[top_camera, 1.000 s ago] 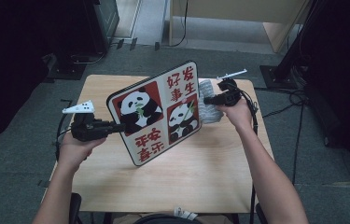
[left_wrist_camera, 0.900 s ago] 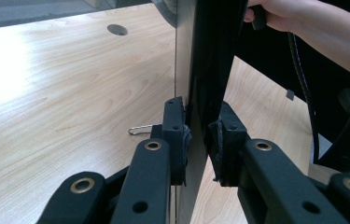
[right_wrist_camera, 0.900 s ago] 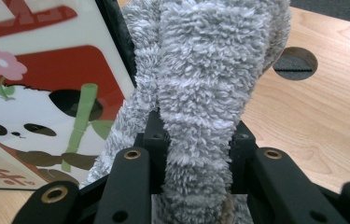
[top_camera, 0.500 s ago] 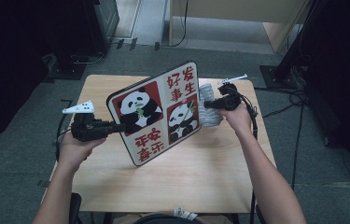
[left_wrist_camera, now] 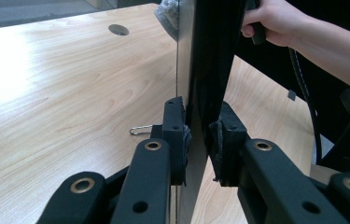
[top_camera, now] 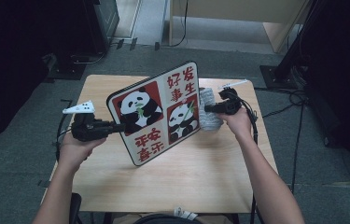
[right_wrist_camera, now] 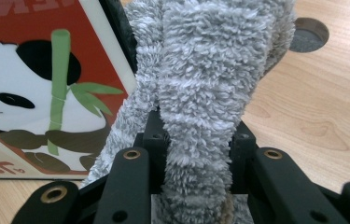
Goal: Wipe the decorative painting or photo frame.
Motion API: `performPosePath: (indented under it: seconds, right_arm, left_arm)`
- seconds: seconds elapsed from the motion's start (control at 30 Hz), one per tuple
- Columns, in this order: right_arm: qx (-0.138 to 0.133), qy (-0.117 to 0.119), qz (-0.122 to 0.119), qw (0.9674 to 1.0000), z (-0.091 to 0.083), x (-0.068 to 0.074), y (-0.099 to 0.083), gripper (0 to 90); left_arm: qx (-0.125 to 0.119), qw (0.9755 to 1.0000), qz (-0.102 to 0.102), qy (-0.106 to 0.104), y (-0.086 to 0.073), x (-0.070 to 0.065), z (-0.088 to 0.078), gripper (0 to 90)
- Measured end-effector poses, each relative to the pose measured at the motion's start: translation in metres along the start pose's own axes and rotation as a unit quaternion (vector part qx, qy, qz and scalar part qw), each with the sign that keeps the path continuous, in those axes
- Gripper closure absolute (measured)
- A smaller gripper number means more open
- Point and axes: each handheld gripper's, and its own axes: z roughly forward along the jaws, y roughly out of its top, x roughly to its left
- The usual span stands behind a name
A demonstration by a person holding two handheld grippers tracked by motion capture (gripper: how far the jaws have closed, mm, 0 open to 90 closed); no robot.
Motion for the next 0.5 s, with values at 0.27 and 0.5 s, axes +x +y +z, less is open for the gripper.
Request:
performPosePath:
  seconds: [0.27, 0.5]
  right_arm:
    - [-0.003, 0.001, 0.000, 1.0000, 0.004, -0.003, -0.006, 68.8]
    - [0.002, -0.003, 0.002, 1.0000, 0.011, -0.005, -0.017, 68.7]
  left_arm:
    - [-0.001, 1.0000, 0.002, 0.001, 0.000, -0.001, 0.000, 78.3]
    - [-0.001, 1.0000, 0.002, 0.001, 0.000, 0.000, 0.001, 78.3]
